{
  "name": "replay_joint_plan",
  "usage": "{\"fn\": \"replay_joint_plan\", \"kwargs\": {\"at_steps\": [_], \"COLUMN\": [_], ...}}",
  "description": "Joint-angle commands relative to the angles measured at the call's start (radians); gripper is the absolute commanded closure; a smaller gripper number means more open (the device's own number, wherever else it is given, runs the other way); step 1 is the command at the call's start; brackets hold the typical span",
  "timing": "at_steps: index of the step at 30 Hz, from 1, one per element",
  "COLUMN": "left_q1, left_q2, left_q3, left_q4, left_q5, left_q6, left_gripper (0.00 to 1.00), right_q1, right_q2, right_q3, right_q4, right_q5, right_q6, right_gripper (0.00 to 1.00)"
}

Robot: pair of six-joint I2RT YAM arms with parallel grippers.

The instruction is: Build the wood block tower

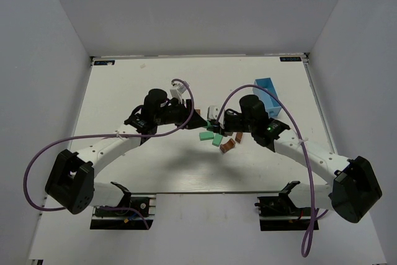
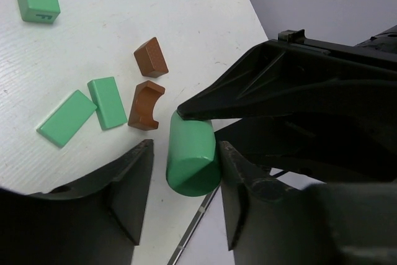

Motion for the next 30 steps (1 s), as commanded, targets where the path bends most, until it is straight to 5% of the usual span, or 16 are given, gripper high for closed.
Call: {"fn": "replay_joint_plan", "kwargs": {"at_steps": [1,10,13,15,17,19,23,26,27,29,30], "left_q1": [-0.009,-0.019,-0.019,-0.019,-0.019,-0.019,0.003,0.003,0.003,0.003,0.003], "left_q2": [-0.006,-0.006,-0.006,-0.006,-0.017,-0.017,0.035,0.152,0.181,0.264,0.291], "left_q3": [0.031,0.040,0.049,0.060,0.094,0.144,0.267,0.420,0.454,0.539,0.592], "left_q4": [-0.008,-0.019,-0.040,-0.055,-0.109,-0.201,-0.383,-0.561,-0.595,-0.663,-0.684], "left_q5": [0.022,0.012,-0.007,-0.044,-0.113,-0.170,-0.323,-0.408,-0.420,-0.460,-0.460], "left_q6": [0.009,0.018,0.027,0.046,0.078,0.105,0.165,0.214,0.215,0.224,0.224], "left_gripper": [0.46,0.82,0.91,0.97,1.00,1.00,1.00,1.00,1.00,1.00,1.00], "right_q1": [0.010,0.012,0.012,0.013,0.006,0.005,0.001,-0.001,-0.001,0.002,-0.001], "right_q2": [0.009,0.014,0.015,0.015,0.012,0.015,0.017,0.011,0.009,0.011,0.006], "right_q3": [-0.001,0.000,0.011,0.017,0.029,0.054,0.078,0.068,0.069,0.075,0.072], "right_q4": [0.062,0.064,0.037,0.021,-0.006,-0.028,-0.092,-0.100,-0.109,-0.135,-0.135], "right_q5": [0.018,0.037,0.037,0.050,0.087,0.113,0.207,0.254,0.273,0.280,0.309], "right_q6": [0.013,0.024,0.021,0.010,0.001,-0.008,-0.033,-0.057,-0.068,-0.071,-0.071], "right_gripper": [1.00,1.00,0.71,0.25,0.10,0.10,0.10,0.30,0.41,1.00,1.00]}}
